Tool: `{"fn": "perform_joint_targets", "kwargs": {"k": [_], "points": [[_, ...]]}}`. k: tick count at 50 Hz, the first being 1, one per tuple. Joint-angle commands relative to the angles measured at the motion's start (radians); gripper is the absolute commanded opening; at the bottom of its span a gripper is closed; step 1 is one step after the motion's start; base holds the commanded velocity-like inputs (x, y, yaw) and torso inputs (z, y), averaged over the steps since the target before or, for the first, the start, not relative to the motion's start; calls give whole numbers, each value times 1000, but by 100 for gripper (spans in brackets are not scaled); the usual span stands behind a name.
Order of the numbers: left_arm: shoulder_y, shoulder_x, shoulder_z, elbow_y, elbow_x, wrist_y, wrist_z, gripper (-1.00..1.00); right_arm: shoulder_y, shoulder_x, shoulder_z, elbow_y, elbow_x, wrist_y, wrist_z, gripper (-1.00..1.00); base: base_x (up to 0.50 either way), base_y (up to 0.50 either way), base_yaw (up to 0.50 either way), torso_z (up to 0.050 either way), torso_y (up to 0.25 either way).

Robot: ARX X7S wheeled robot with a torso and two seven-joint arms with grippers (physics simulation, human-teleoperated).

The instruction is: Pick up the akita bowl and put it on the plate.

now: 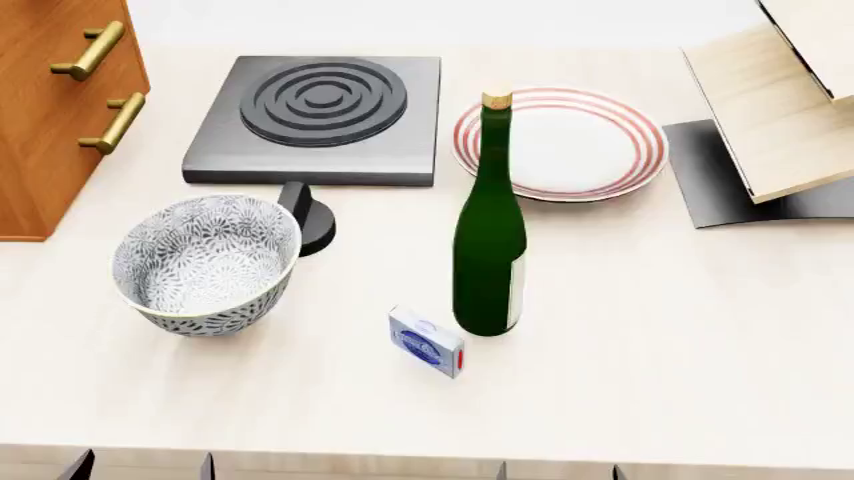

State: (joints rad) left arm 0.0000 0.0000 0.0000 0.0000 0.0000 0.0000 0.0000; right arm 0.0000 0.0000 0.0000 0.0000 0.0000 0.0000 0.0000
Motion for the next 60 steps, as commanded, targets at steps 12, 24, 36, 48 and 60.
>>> {"fn": "perform_joint_targets", "kwargs": {"k": [12, 24, 36, 48, 60], "points": [[-10, -43, 48, -16, -40, 1, -54, 100, 12, 43, -47, 9, 54, 14, 54, 100, 0, 0, 0, 0, 0], [11, -69, 75, 54, -50, -11, -83, 100, 2, 69, -67, -44, 82, 43, 75, 100, 0, 0, 0, 0, 0], [43, -102, 69, 268, -33, -77, -135, 100, -30, 101, -66, -267, 106, 127, 105, 100, 0, 0, 0, 0, 0], [105, -131, 68, 484, -6, -91, -176, 100, -67, 132, -71, -441, 120, 168, 125, 100, 0, 0, 0, 0, 0], [108, -148, 34, 553, -18, -103, -210, 100, -87, 150, -40, -501, 153, 163, 146, 100, 0, 0, 0, 0, 0]]}}
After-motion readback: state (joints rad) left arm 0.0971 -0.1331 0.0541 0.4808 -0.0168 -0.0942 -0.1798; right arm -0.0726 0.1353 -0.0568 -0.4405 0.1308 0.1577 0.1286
